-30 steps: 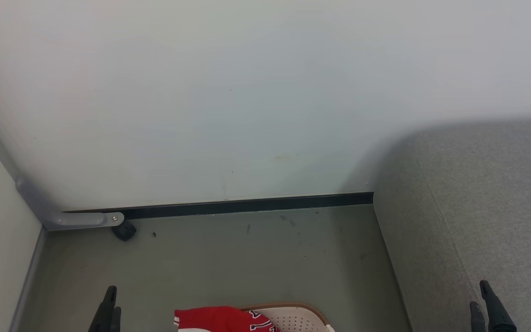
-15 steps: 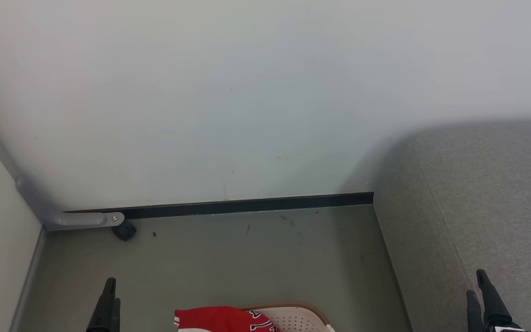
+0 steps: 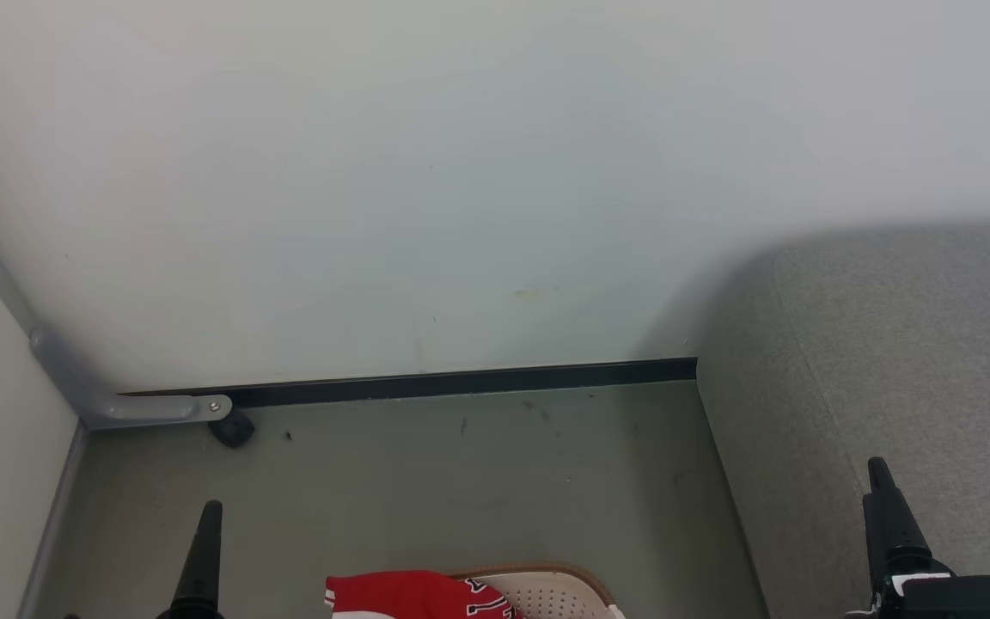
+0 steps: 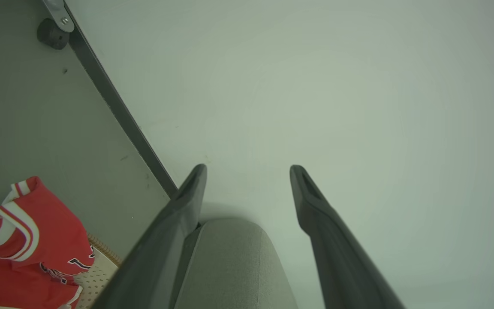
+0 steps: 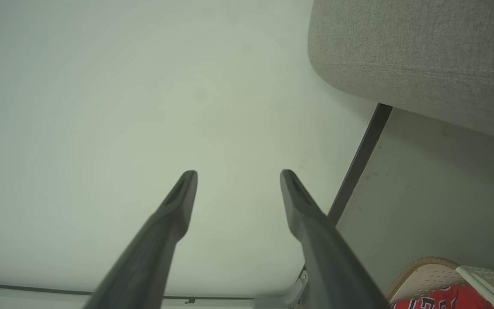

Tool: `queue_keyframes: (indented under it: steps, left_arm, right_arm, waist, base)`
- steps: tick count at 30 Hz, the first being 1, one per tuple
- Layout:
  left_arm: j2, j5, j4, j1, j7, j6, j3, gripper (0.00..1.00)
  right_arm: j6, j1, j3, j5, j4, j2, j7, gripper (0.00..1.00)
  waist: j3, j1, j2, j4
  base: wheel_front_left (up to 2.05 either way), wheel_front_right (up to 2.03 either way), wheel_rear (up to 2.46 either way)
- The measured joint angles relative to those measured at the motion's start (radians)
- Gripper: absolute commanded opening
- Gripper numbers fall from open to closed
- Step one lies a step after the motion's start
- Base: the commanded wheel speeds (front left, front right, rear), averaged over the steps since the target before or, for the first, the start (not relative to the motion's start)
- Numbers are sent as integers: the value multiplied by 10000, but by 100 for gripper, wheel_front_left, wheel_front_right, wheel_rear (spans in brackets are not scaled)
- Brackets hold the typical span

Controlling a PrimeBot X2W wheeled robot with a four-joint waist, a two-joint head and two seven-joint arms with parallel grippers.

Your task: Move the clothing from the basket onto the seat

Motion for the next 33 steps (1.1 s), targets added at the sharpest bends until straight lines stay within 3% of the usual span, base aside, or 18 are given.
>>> queue_keyframes:
  steps: [16, 33]
  left_arm:
    - [504, 3492, -435, -93, -568, 491, -763, 100]
    - [777, 6427, -472, -267, -1191, 1049, -1511, 100]
  right_arm:
    - [-167, -399, 961, -2278, -2, -472, -602, 100]
    - [-936, -847, 2642, -5653, 506, -1221, -1216, 100]
  waist:
    - [57, 0, 0, 40]
    - [103, 0, 1, 76]
  base:
    - [0, 0, 0]
    - [0, 0, 0]
